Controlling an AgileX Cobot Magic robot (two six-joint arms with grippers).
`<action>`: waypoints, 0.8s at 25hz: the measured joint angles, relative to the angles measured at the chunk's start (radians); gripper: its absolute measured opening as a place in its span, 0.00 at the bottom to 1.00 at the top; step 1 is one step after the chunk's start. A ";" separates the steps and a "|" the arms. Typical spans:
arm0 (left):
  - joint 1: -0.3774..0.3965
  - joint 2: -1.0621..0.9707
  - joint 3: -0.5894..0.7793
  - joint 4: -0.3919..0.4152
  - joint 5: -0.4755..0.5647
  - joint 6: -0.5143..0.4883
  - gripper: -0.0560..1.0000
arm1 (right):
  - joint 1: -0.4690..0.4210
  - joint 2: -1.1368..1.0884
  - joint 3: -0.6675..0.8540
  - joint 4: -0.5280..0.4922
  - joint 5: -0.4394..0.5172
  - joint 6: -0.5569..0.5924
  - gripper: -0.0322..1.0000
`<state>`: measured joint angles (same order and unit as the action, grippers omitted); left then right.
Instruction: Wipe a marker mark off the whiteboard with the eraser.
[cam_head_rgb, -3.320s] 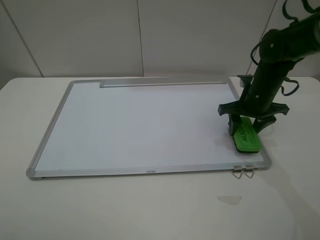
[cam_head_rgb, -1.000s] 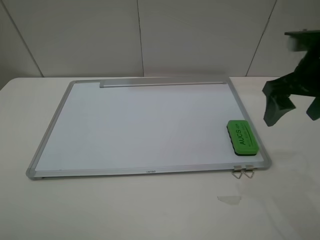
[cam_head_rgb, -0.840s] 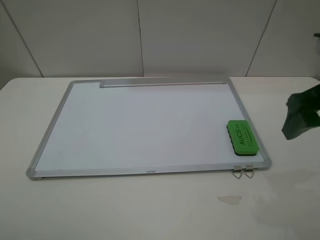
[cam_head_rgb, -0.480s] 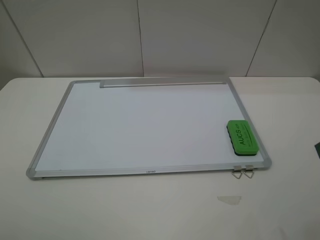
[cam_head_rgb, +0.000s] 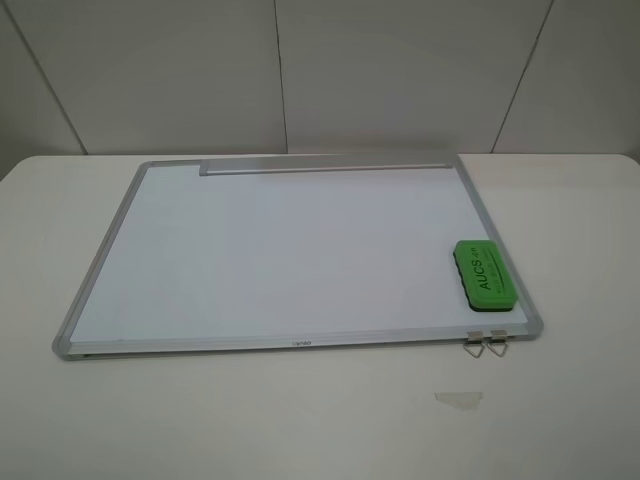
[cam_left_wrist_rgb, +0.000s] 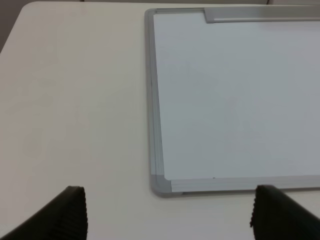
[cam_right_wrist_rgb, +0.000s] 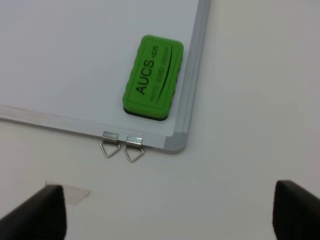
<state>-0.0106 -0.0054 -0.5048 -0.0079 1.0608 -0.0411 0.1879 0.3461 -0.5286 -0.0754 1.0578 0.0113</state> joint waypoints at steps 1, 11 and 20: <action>0.000 0.000 0.000 0.000 0.000 0.000 0.70 | 0.000 -0.017 0.000 0.000 0.000 0.000 0.83; 0.000 0.000 0.000 0.000 0.000 0.000 0.70 | -0.004 -0.041 0.000 0.001 -0.001 -0.002 0.83; 0.000 0.000 0.000 0.000 0.000 0.000 0.70 | -0.147 -0.041 0.000 0.001 -0.001 -0.002 0.83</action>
<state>-0.0106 -0.0054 -0.5048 -0.0079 1.0608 -0.0411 0.0408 0.3051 -0.5286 -0.0745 1.0570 0.0090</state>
